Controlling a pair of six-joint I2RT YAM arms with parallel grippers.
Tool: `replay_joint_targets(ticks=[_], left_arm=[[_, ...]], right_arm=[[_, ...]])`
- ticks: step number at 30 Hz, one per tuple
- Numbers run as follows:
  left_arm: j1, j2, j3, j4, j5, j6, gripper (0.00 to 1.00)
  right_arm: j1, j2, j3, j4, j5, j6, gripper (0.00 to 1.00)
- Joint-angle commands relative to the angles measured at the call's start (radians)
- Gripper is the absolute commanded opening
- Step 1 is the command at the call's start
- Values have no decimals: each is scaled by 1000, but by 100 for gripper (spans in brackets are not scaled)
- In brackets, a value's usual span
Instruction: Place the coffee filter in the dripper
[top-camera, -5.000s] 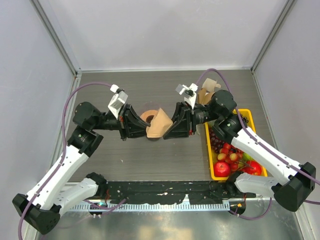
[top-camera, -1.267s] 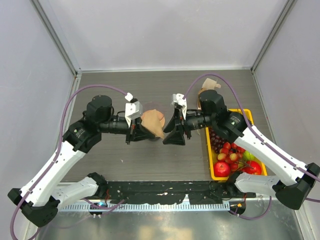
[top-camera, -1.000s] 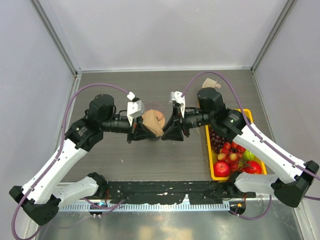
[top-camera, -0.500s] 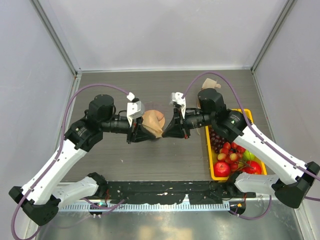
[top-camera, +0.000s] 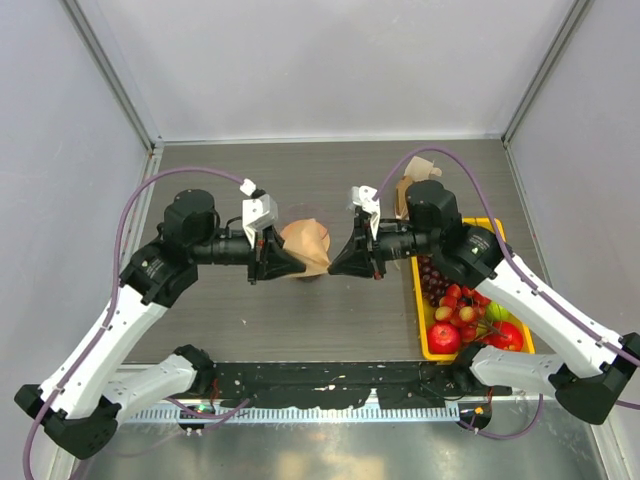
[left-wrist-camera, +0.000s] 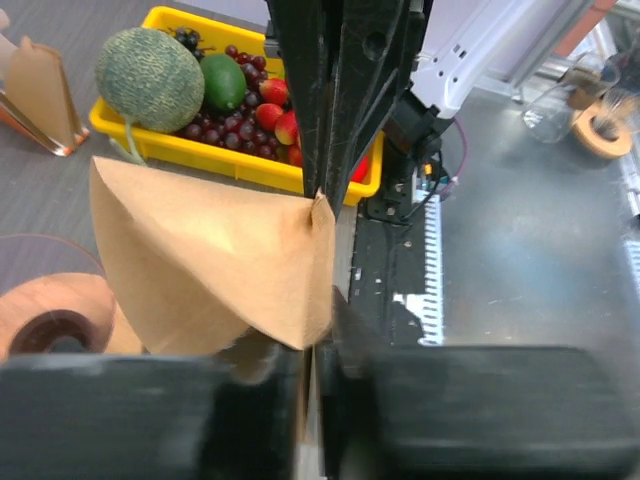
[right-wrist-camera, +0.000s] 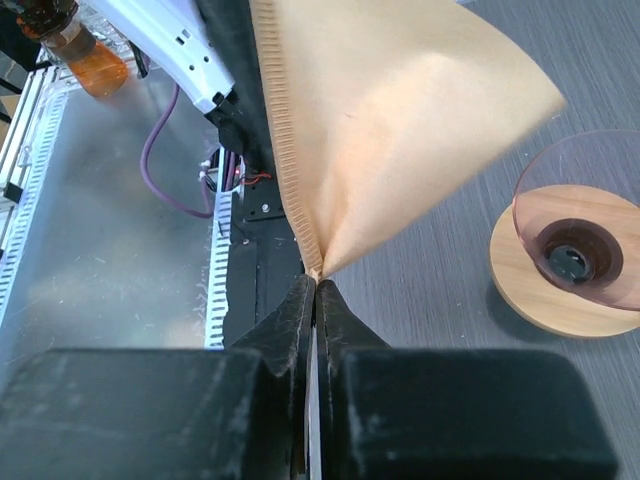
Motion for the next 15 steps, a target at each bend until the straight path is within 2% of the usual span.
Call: replay_joint_targets(ticks=[1,2,3,4,10,12,15], left_arm=[[15,-19,4,59,11,-19,2],[17,-15,22,27,5,37,0],[17,-7,48,-1,-15,86,0],[17,7,77,-42,-41,135,0],[7,210,426,-471,-300,562,1],[-20,299,537,-588,-407,674,6],[-71,373,590,-669,-571,789,8]], right_arm=[[-15,-24,-1,60,-6,26,24],[-19,-24,-1,60,4,33,45],[-39,-22,-1,60,6,47,57],[-50,-21,0,62,26,60,75],[-174,-44,-6,82,107,122,98],[-202,-44,-4,85,136,132,99],[-251,-41,0,86,147,150,100]])
